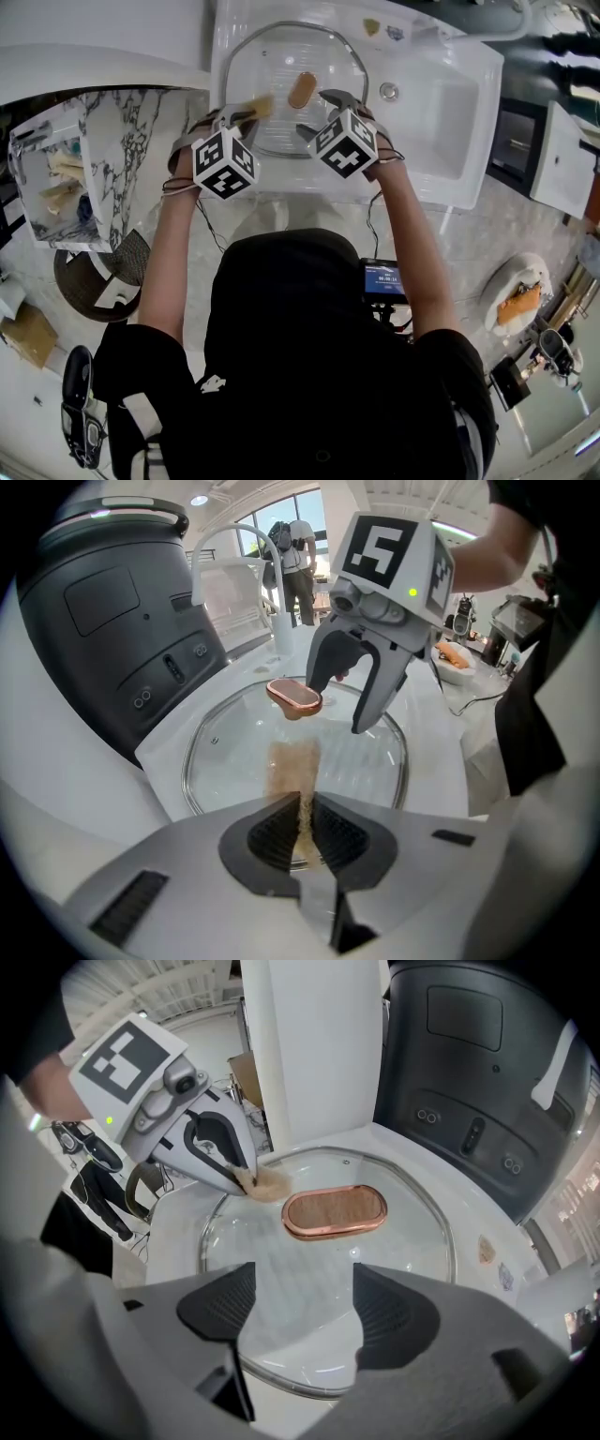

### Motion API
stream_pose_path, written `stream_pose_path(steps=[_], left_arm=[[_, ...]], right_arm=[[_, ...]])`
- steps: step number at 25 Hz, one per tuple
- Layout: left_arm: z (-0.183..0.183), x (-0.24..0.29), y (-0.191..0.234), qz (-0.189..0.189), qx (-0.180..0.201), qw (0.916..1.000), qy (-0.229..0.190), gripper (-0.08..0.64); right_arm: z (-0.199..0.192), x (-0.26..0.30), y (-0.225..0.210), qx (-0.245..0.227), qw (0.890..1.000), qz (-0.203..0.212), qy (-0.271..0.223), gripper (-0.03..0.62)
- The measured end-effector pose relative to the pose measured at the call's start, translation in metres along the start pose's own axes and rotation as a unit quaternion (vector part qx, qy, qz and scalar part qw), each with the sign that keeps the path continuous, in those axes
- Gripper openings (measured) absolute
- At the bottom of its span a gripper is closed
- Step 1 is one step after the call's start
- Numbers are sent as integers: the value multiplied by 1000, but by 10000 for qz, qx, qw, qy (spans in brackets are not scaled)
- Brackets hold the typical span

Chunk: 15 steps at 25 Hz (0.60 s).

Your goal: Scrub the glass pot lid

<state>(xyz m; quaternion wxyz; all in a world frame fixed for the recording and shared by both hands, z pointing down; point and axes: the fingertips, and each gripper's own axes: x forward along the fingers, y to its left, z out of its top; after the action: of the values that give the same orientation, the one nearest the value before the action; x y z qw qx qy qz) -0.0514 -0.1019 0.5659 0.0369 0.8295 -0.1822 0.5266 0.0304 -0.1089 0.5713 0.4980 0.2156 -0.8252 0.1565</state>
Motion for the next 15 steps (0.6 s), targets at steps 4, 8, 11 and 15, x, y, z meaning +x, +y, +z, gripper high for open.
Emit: stream_pose_path(steps=[4,8,11,15], left_arm=[[-4,-1,-9,-59,-63,10000,-12,17],[-8,-2,-17,-128,-22,9999,35,17],[-11,-3,-24,-187,21,9998,61,17],[-13,-4,-31,-257,-33,9997,40,17]], right_arm=[[0,0,0,9,10000,-13,35,310],[0,0,0,15,10000,1,70,310],[0,0,0,24,10000,-17,85,310],[0,1,1,35,9999,-24,165,310]])
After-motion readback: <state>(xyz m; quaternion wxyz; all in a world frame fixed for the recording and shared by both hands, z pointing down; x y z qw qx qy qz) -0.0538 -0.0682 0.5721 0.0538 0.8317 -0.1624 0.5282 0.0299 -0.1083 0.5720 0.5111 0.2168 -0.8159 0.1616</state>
